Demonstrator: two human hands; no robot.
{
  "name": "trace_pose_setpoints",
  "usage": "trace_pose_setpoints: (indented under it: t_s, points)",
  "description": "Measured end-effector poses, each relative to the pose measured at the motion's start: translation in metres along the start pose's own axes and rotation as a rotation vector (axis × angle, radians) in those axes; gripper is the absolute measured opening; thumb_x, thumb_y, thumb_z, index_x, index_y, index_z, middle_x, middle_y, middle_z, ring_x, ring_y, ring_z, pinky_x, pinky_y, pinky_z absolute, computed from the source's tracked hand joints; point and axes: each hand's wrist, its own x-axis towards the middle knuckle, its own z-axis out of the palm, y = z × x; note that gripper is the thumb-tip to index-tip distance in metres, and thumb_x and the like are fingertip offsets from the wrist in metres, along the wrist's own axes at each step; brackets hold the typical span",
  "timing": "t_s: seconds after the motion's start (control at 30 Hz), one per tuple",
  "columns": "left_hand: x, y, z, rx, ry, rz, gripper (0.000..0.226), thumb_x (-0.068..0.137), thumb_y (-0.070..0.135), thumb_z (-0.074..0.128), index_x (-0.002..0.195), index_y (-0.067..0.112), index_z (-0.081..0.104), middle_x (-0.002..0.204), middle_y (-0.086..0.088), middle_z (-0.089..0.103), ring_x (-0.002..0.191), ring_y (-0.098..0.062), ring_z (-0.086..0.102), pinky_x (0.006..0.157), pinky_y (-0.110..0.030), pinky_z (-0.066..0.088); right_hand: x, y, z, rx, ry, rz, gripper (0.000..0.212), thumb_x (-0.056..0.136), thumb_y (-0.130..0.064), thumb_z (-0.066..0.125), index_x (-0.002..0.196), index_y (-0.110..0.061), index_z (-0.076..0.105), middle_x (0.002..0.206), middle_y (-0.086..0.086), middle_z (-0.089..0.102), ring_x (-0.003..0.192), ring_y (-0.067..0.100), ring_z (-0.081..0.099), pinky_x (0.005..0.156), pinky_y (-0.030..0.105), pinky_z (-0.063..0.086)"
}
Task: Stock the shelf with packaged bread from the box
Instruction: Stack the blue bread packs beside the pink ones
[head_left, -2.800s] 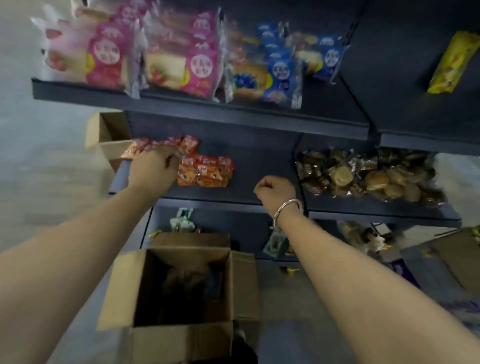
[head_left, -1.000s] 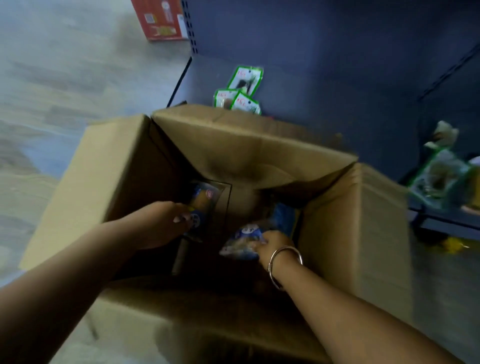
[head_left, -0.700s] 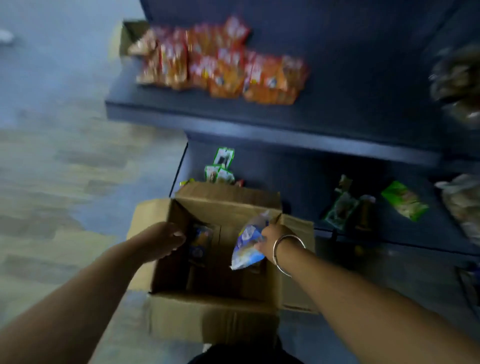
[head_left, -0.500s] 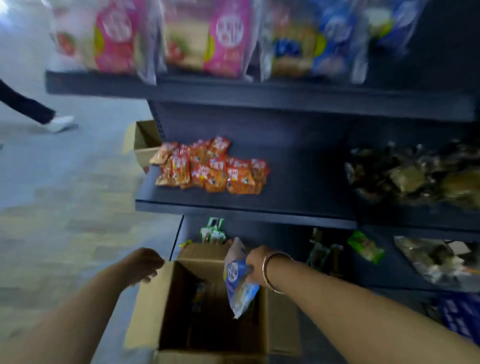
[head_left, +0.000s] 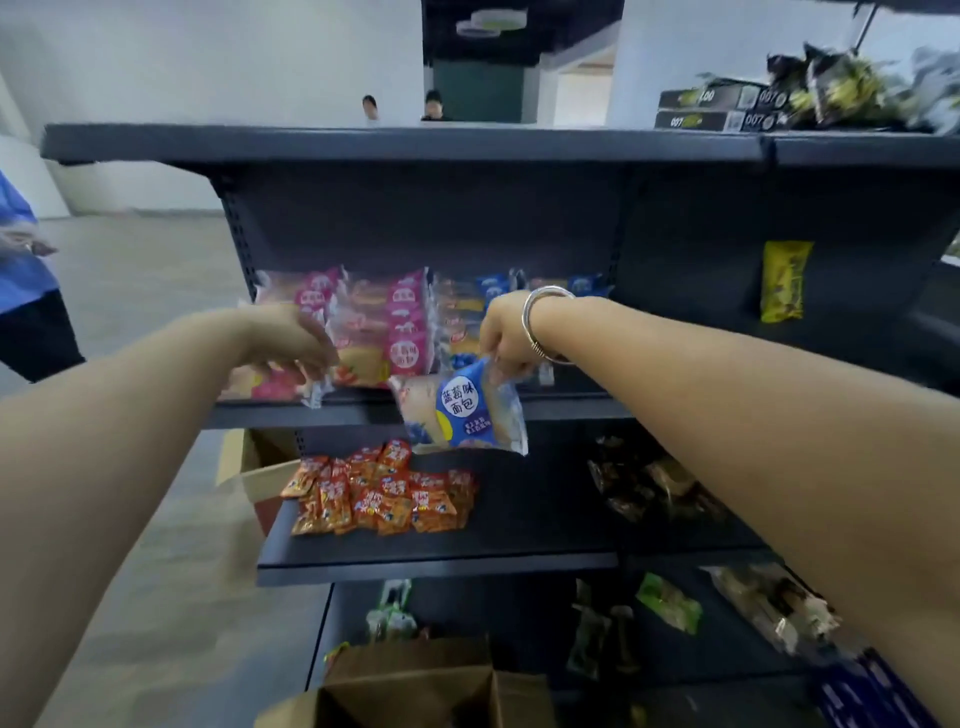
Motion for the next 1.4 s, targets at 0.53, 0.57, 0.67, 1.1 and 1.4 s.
trace_pose_setpoints:
  t_s: [0.53, 0.57, 0.67, 1.1, 1.4]
  points:
    - [0.031, 0.102, 0.039, 0.193, 0.065, 0.444, 0.030, 0.083, 0.007, 0.061, 0.111, 0.012, 0.068, 0.112, -0.005, 0.067, 0.093, -0.018, 0.057, 0.096, -0.033, 0.044, -0.036, 0.084, 0.007, 0.286, 0.329, 0.253, 0.029, 0.081, -0.018, 0.069, 0.056, -0.018, 0.055, 0.067, 0.003, 0.062, 0.069, 0.020, 0.063, 0.072, 0.027, 0.055]
    - [0.037, 0.109, 0.042, 0.198, 0.071, 0.449, 0.027, 0.082, 0.007, 0.061, 0.107, 0.011, 0.070, 0.105, -0.004, 0.067, 0.090, -0.018, 0.057, 0.093, -0.032, 0.045, -0.033, 0.092, 0.012, 0.342, 0.338, 0.272, 0.030, 0.081, -0.017, 0.070, 0.055, -0.017, 0.054, 0.072, 0.006, 0.064, 0.070, 0.021, 0.065, 0.076, 0.030, 0.057]
    - [0.053, 0.131, 0.048, 0.153, 0.102, 0.471, 0.018, 0.080, 0.005, 0.063, 0.095, 0.010, 0.072, 0.086, -0.001, 0.065, 0.076, -0.017, 0.057, 0.078, -0.029, 0.047, -0.020, 0.121, 0.024, 0.490, 0.398, 0.328, 0.013, 0.081, -0.010, 0.067, 0.068, -0.012, 0.064, 0.074, 0.007, 0.065, 0.074, 0.025, 0.069, 0.077, 0.035, 0.059]
    - [0.159, 0.220, 0.073, -0.220, 0.218, 0.433, 0.014, 0.072, 0.011, 0.068, 0.075, -0.001, 0.072, 0.073, -0.011, 0.070, 0.073, -0.017, 0.061, 0.070, -0.030, 0.051, 0.070, 0.214, 0.062, 1.495, 0.254, 0.743, 0.060, 0.087, -0.067, 0.032, 0.092, -0.011, 0.051, 0.080, 0.009, 0.060, 0.055, 0.020, 0.057, 0.033, 0.018, 0.046]
    - [0.226, 0.237, 0.100, -0.212, 0.286, 0.315, 0.021, 0.087, 0.008, 0.052, 0.090, 0.000, 0.072, 0.098, -0.016, 0.070, 0.090, -0.026, 0.062, 0.078, -0.030, 0.047, 0.128, 0.255, 0.097, 1.552, 0.355, 0.730, 0.033, 0.097, -0.009, 0.040, 0.124, 0.007, 0.050, 0.100, 0.023, 0.067, 0.057, 0.017, 0.054, 0.052, 0.022, 0.047]
